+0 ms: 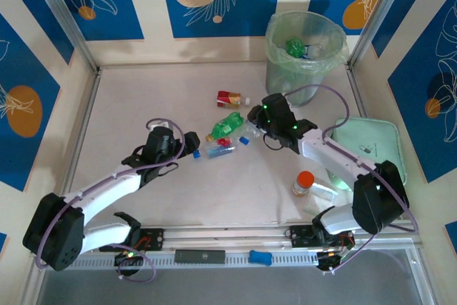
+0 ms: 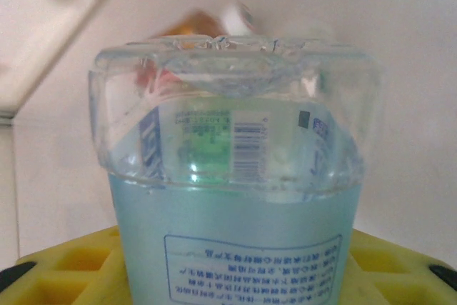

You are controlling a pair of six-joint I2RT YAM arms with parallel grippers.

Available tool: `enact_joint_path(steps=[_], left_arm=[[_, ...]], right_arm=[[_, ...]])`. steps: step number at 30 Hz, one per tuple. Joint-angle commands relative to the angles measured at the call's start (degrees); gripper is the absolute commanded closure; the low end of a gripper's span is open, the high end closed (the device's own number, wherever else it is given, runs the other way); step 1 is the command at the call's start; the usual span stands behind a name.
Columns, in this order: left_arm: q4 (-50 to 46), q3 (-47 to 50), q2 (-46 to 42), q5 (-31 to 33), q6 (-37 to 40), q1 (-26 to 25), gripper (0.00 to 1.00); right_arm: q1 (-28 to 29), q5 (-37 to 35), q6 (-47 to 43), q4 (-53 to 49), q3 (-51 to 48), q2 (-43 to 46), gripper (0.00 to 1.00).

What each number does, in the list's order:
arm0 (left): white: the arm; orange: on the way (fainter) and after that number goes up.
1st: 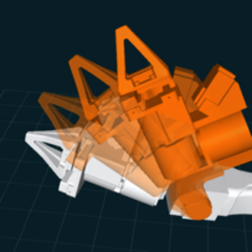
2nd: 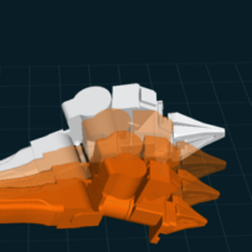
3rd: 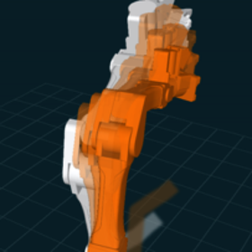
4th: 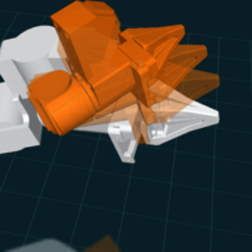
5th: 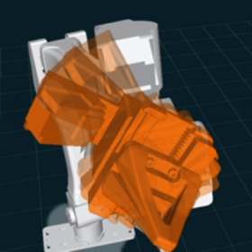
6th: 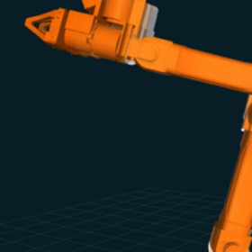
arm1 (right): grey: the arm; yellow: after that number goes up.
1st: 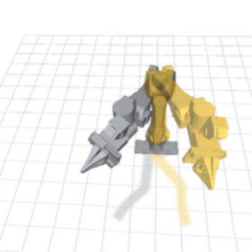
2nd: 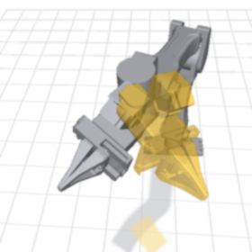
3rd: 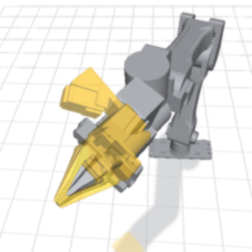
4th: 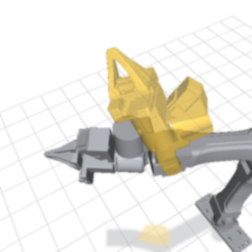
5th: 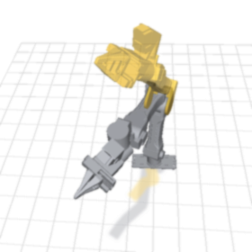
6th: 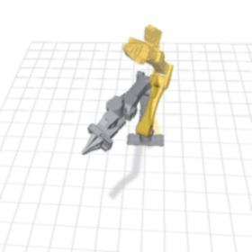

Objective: Put the plastic bottles in the bin

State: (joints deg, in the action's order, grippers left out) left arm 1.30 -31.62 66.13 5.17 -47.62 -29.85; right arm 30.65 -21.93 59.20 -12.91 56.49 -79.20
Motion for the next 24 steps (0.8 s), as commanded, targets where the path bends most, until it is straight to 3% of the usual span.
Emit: enact_joint_path(steps=[1, 11, 17, 24], left_arm=[[1.6, -0.6, 0.4, -1.4, -0.2, 0.9, 0.0], [1.3, -0.5, -0.1, -1.4, -0.5, 0.8, 0.0], [1.3, -1.2, 0.4, -1.8, -0.6, 0.8, 0.0], [1.0, -1.9, 0.6, -2.2, -0.9, 0.8, 0.0]], right_arm=[[-1.8, -1.5, -8.7, 2.0, 2.0, 2.7, 0.49], [-11.1, 7.3, -16.7, 9.9, 7.0, 6.8, 0.53], [-21.3, 15.9, -16.1, 11.3, 16.1, 5.3, 0.54], [-29.8, 19.9, -13.9, 10.1, 30.4, -2.1, 0.53]])
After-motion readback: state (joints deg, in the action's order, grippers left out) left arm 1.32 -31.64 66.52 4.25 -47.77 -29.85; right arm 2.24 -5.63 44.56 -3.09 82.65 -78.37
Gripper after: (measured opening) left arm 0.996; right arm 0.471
